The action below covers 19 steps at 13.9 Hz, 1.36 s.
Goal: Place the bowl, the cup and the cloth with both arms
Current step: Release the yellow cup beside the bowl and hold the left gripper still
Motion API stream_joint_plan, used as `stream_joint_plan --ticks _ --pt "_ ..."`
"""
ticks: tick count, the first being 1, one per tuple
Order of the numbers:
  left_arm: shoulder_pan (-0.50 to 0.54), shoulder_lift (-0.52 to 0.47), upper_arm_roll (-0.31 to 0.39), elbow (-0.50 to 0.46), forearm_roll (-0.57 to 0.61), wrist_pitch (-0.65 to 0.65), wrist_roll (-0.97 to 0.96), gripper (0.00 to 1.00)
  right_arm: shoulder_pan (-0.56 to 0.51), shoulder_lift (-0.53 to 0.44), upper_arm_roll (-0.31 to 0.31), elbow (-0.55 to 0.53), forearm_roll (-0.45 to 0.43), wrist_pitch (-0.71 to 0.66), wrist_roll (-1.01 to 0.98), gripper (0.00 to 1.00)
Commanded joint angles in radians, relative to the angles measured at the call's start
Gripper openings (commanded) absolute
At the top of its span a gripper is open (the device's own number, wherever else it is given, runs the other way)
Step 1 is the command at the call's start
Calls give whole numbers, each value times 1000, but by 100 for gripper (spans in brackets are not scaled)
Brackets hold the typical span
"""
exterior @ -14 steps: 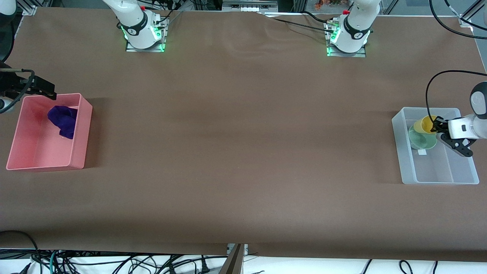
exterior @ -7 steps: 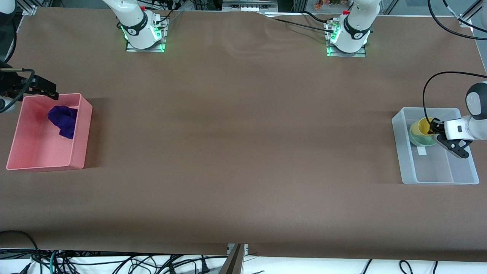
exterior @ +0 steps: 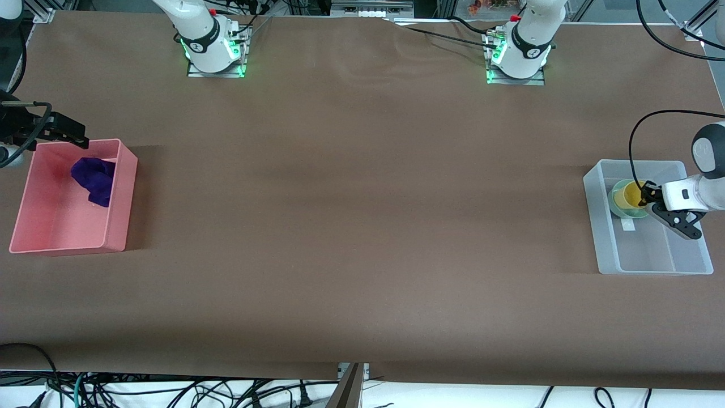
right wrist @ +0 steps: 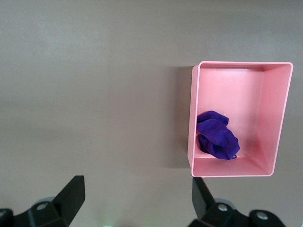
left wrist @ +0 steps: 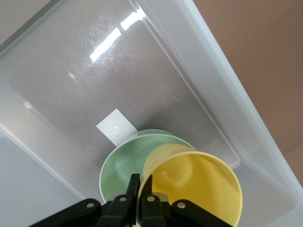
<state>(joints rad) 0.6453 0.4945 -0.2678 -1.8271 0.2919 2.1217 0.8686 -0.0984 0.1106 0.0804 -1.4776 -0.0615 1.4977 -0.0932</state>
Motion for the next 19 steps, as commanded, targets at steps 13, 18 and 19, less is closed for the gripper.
stream_joint_plan --ticks 13,18,19 --pt "31 6 -4 23 -5 4 47 86 3 12 -10 33 17 -19 -16 100" --pt "28 -68 -42 35 -46 -95 46 100 2 12 -10 33 17 -17 -16 100" --pt "24 -97 -51 43 -71 -133 37 100 2 12 -10 33 17 -17 -16 100"
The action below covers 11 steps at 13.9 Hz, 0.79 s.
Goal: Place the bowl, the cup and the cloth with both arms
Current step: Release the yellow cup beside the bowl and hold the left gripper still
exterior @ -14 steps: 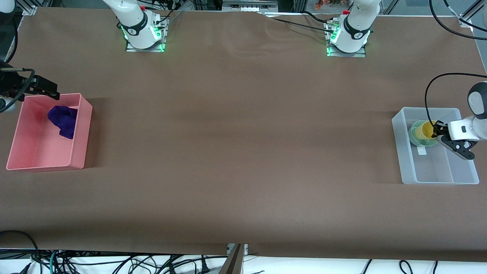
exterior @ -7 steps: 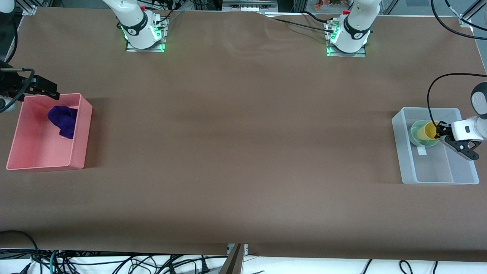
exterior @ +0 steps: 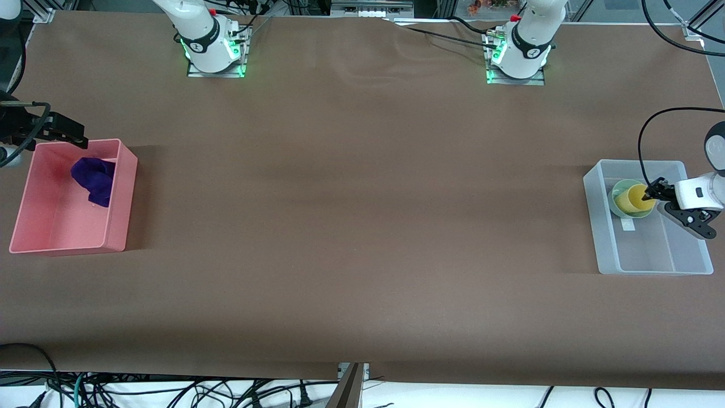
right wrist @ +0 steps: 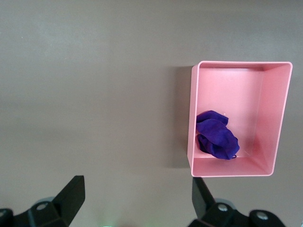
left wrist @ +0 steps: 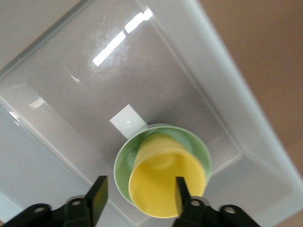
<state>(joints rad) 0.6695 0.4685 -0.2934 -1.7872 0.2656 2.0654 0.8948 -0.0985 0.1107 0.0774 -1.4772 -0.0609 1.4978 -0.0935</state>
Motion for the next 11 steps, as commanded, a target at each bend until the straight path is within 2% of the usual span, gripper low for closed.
stream_joint_plan --ticks 1,4,7,8,10,11 --pt "-2 -99 -44 11 -66 -117 -19 100 2 10 -8 32 16 -17 -15 100" --pt "-2 -171 -142 67 -88 -267 -215 100 2 12 -8 32 16 -17 -15 100" --pt "-2 -182 -277 181 -88 -472 -451 100 2 12 -8 32 16 -19 -15 100" --pt "-1 -183 -315 205 -88 -497 -520 100 2 12 -8 32 16 -19 -15 100" --pt "-28 -214 -332 242 -88 -498 -580 100 2 12 -8 32 16 -19 -15 100" --pt "-101 -250 -296 241 -89 -496 -615 100 0 12 -8 32 16 -17 -15 100"
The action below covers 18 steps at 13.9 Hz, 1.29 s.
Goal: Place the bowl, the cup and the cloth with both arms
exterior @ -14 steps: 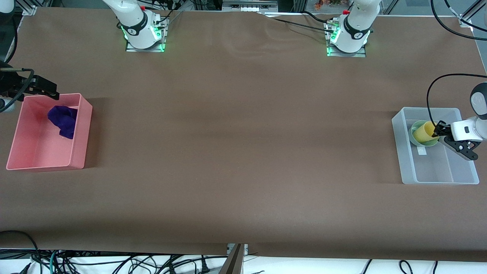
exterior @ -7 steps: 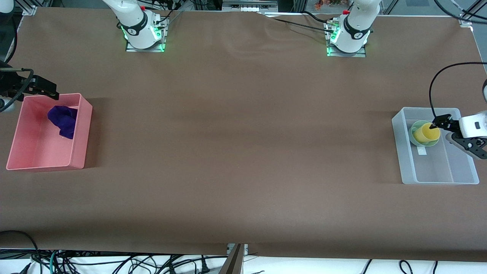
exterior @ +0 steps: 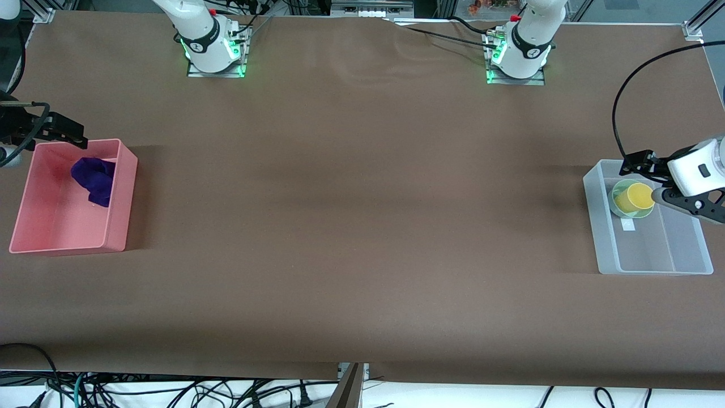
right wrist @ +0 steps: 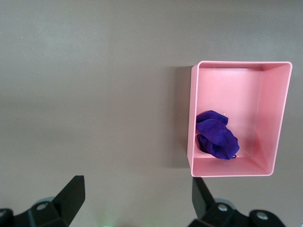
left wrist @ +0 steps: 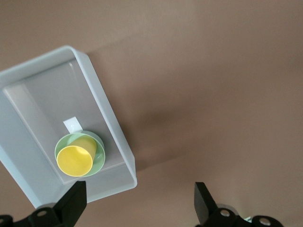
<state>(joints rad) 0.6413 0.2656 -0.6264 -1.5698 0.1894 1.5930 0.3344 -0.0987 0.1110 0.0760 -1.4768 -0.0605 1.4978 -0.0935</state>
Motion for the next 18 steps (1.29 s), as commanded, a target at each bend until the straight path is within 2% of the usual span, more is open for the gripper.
stream_joint_plan --ticks 1,3,5,6,7,8,18 --pt "-169 -96 133 19 -39 -21 -122 100 0 12 -7 32 16 -17 -15 100" --pt "-343 -166 313 -24 -178 -18 -278 100 2 12 -7 32 16 -16 -17 100" --pt "-519 -222 478 -99 -209 58 -321 100 0 12 -7 32 16 -17 -17 100" --pt "-546 -274 508 -181 -208 144 -310 100 0 12 -7 32 16 -17 -17 100" --pt "-548 -328 511 -264 -208 209 -314 100 -1 12 -7 32 16 -17 -17 100" --pt "-549 -348 510 -294 -208 228 -318 100 -1 12 -7 32 16 -17 -17 100" --pt "-581 -347 527 -291 -188 199 -314 100 -3 12 -9 32 16 -17 -15 100"
